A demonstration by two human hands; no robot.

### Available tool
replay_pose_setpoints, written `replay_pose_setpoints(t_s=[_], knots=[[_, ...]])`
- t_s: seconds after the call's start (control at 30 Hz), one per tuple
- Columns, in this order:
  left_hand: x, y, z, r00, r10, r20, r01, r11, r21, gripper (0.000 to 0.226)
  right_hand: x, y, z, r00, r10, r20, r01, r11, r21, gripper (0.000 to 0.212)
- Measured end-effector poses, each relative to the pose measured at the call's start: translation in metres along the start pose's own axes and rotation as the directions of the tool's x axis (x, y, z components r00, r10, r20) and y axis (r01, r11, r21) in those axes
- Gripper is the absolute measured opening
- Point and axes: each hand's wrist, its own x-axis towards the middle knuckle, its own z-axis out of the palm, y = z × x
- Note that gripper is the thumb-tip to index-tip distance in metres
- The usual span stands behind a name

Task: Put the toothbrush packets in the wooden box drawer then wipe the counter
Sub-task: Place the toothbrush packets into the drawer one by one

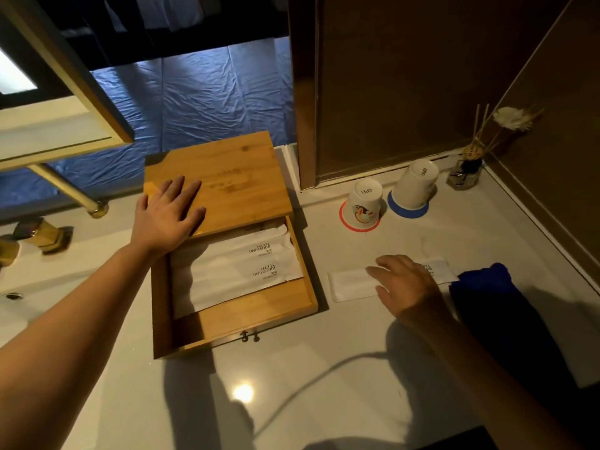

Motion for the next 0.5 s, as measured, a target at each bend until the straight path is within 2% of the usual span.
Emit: replay_pose_setpoints(t_s=[0.1, 0.27, 0.33, 0.4, 0.43, 0.5], knots=[[0.0, 0.0, 0.0, 1.0, 0.006, 0.001, -0.006, 1.0, -0.002, 0.067, -0.007, 0.023, -0.003, 0.995, -0.095, -0.037, 0.095, 0.995, -0.023, 0.034], [0.0, -0.002, 0.001, 1.0, 0.017, -0.005, -0.017, 1.0, -0.006, 0.065, 0.0, 0.018, -0.009, 0.991, -0.122, -0.054, 0.12, 0.992, -0.036, 0.015], [0.0, -0.002, 0.001, 1.0, 0.02, -0.012, -0.02, 1.0, -0.018, 0.063, 0.009, 0.007, -0.014, 0.998, 0.013, 0.057, -0.011, 1.0, -0.022, 0.015], [-0.001, -0.002, 0.001, 0.999, 0.024, -0.022, -0.024, 0.999, -0.033, 0.062, 0.015, 0.0, -0.022, 0.974, 0.164, 0.157, -0.164, 0.986, -0.015, 0.016], [0.0, -0.002, 0.001, 0.999, 0.026, -0.028, -0.027, 0.999, -0.033, 0.062, 0.018, -0.004, -0.027, 0.964, 0.21, 0.163, -0.214, 0.977, 0.005, 0.016], [0.0, -0.002, 0.002, 0.999, 0.031, -0.033, -0.032, 0.999, -0.025, 0.062, 0.021, -0.014, -0.042, 0.957, 0.277, 0.081, -0.284, 0.954, 0.097, 0.015]])
